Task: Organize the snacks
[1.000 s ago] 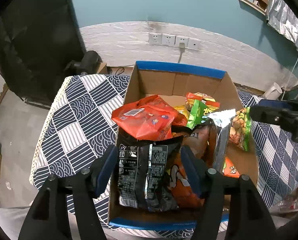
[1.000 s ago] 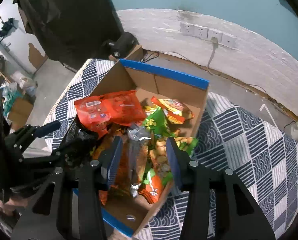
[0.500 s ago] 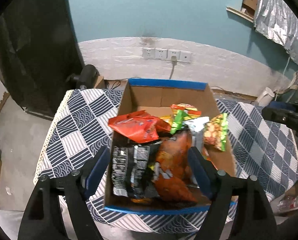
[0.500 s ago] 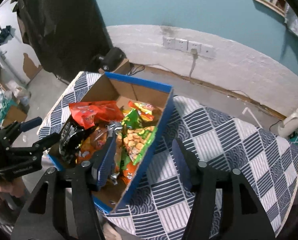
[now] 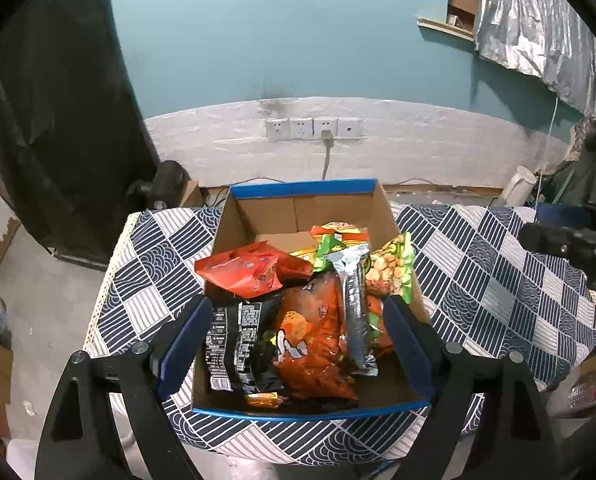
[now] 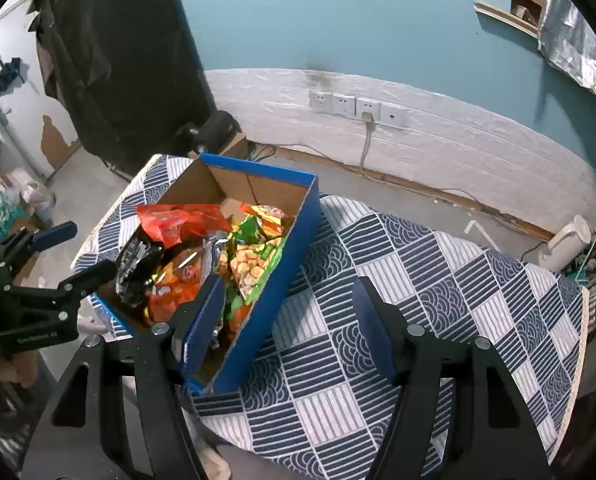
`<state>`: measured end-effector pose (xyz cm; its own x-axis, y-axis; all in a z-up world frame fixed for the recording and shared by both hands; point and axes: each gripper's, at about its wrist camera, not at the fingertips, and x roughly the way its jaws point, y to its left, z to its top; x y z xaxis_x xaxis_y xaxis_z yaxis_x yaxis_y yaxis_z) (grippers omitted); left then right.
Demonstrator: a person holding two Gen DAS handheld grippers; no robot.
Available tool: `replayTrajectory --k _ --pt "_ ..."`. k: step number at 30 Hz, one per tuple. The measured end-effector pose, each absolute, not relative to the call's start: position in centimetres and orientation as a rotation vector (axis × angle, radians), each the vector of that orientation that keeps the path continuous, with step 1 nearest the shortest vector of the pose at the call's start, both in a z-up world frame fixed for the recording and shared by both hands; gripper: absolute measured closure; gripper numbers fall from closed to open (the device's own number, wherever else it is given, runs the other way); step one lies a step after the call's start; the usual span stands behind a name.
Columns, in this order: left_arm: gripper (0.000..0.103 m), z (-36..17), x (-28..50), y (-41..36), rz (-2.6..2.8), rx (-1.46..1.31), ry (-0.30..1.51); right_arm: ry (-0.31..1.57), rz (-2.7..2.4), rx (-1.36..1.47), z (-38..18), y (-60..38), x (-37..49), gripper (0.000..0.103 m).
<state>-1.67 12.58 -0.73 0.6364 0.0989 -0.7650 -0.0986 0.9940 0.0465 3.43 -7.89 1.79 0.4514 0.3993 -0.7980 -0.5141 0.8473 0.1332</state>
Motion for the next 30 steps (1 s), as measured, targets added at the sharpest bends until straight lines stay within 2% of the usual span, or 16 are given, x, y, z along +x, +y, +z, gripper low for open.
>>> replayTrajectory --k 6,30 --pt "0.010 0.0 -2.0 12.0 0.111 0.017 0.848 0.926 0.539 -0.159 2.0 -9.1 2.7 0.032" --pt "0.010 0.1 -1.1 9.0 0.064 0.084 0.848 0.911 0.528 -0.155 1.9 -12.5 2.0 0.031"
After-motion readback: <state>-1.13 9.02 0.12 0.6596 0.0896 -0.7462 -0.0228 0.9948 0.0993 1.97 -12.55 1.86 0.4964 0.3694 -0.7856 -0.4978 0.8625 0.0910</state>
